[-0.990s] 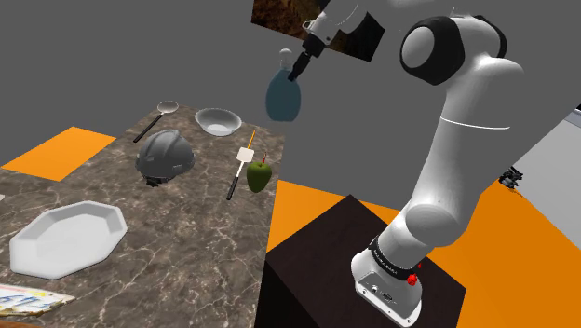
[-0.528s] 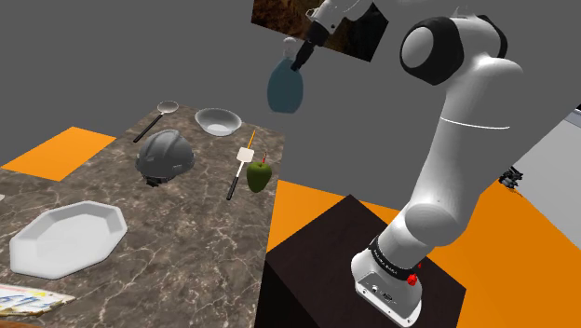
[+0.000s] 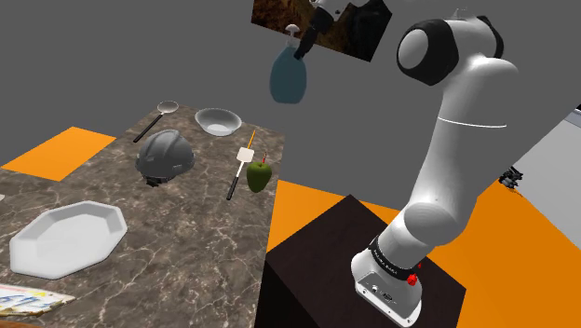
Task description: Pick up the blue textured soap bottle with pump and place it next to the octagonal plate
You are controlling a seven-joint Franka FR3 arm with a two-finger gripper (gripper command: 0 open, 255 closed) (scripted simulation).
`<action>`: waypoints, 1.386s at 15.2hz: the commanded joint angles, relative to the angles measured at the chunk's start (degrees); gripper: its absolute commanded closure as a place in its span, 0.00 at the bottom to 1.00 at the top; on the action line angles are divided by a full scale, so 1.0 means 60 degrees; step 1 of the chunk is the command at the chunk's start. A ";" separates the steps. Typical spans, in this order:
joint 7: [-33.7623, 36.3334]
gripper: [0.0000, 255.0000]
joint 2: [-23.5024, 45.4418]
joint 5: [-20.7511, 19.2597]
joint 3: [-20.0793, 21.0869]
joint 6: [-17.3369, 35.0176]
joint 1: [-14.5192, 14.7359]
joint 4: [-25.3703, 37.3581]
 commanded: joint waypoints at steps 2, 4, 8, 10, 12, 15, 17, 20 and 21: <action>0.0148 1.00 0.0120 0.0064 0.0003 -0.0418 -0.0113 0.0563; 0.0253 1.00 0.0235 0.0125 0.0010 -0.0715 -0.0209 0.0990; 0.0486 1.00 0.0537 0.0293 0.0037 -0.1356 -0.0448 0.1966; 0.0620 1.00 0.0734 0.0405 0.0063 -0.1707 -0.0602 0.2536; 0.0773 1.00 0.0976 0.0544 0.0099 -0.2088 -0.0788 0.3187; 0.1070 1.00 0.1473 0.0828 0.0197 -0.2750 -0.1170 0.4416; 0.1378 1.00 0.2006 0.1114 0.0338 -0.3326 -0.1574 0.5619; 0.1533 1.00 0.1403 0.0506 0.1025 -0.3030 -0.1563 0.4899; 0.1467 1.00 0.0696 0.0261 0.0866 -0.2567 -0.1048 0.3735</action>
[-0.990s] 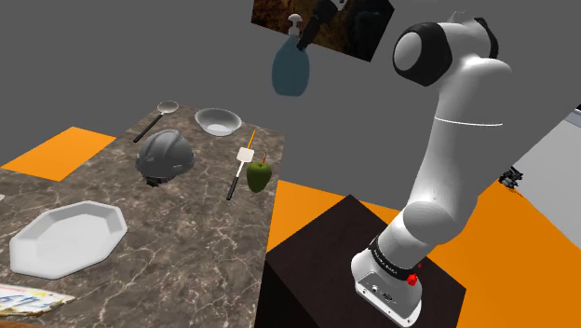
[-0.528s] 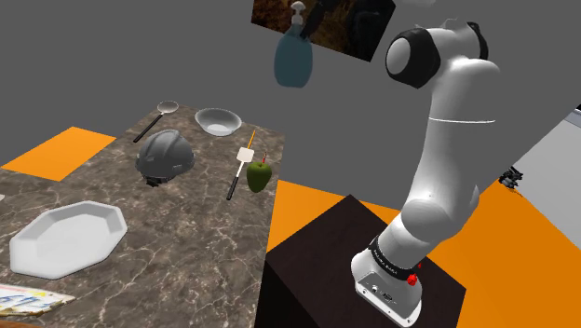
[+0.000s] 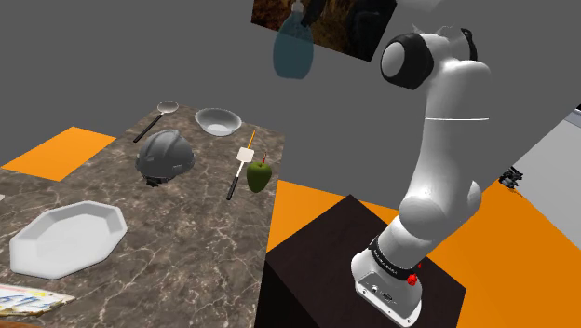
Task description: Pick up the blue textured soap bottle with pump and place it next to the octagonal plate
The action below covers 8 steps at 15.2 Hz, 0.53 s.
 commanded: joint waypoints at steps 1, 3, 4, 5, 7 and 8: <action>-0.0101 1.00 -0.1270 -0.0433 -0.0229 0.0821 0.0835 -0.2034; 0.0087 1.00 -0.2204 -0.0819 -0.0198 0.1429 0.1459 -0.3412; 0.0221 1.00 -0.2610 -0.0988 -0.0150 0.1692 0.1720 -0.3984; 0.0372 1.00 -0.2988 -0.1143 -0.0084 0.1934 0.1955 -0.4502; 0.0713 1.00 -0.3675 -0.1417 0.0093 0.2374 0.2357 -0.5417; 0.0898 1.00 -0.3989 -0.1537 0.0198 0.2574 0.2530 -0.5824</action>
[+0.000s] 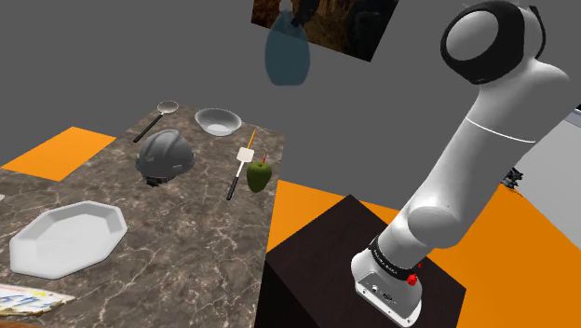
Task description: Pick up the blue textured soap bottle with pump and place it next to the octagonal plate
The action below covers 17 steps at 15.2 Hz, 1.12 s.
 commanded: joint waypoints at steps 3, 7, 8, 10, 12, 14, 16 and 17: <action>0.0728 1.00 -0.1159 -0.0422 0.0434 0.0763 0.0614 -0.1512; 0.1558 1.00 -0.2085 -0.0689 0.0976 0.1365 0.1082 -0.2648; 0.1770 1.00 -0.2284 -0.0736 0.1121 0.1500 0.1182 -0.2890; 0.2196 1.00 -0.2649 -0.0812 0.1416 0.1754 0.1374 -0.3329; 0.2625 1.00 -0.2968 -0.0865 0.1719 0.1992 0.1553 -0.3711; 0.3056 1.00 -0.3244 -0.0899 0.2027 0.2215 0.1725 -0.4041; 0.3490 1.00 -0.3477 -0.0919 0.2342 0.2426 0.1889 -0.4320; 0.3707 1.00 -0.3578 -0.0925 0.2501 0.2528 0.1969 -0.4442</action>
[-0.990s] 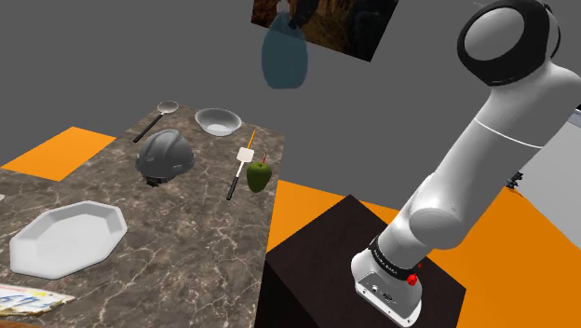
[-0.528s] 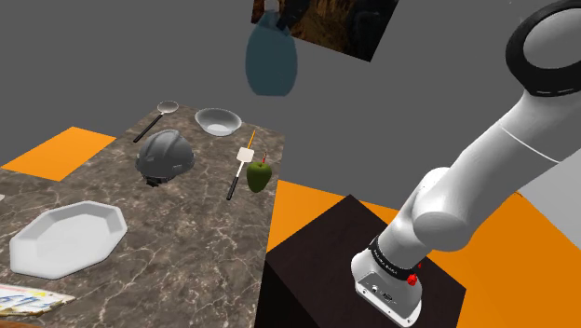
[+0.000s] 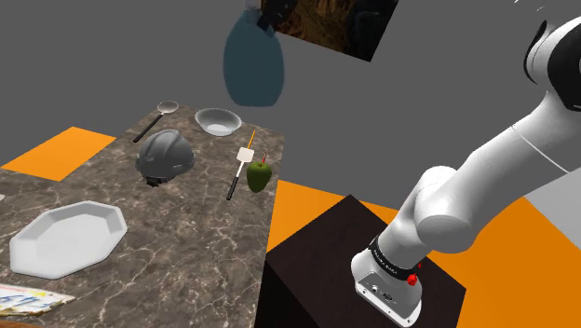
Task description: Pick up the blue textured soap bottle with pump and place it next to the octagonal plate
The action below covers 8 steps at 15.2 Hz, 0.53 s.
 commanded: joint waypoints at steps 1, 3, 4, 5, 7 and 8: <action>0.0428 1.00 -0.0237 -0.0014 0.0310 0.0239 0.0159 -0.0310; 0.0866 1.00 -0.0387 -0.0018 0.0632 0.0434 0.0318 -0.0494; 0.1087 1.00 -0.0447 -0.0019 0.0794 0.0528 0.0397 -0.0569; 0.1308 1.00 -0.0497 -0.0021 0.0956 0.0622 0.0477 -0.0632; 0.1753 1.00 -0.0566 -0.0025 0.1287 0.0803 0.0631 -0.0724; 0.1977 1.00 -0.0584 -0.0029 0.1453 0.0892 0.0708 -0.0753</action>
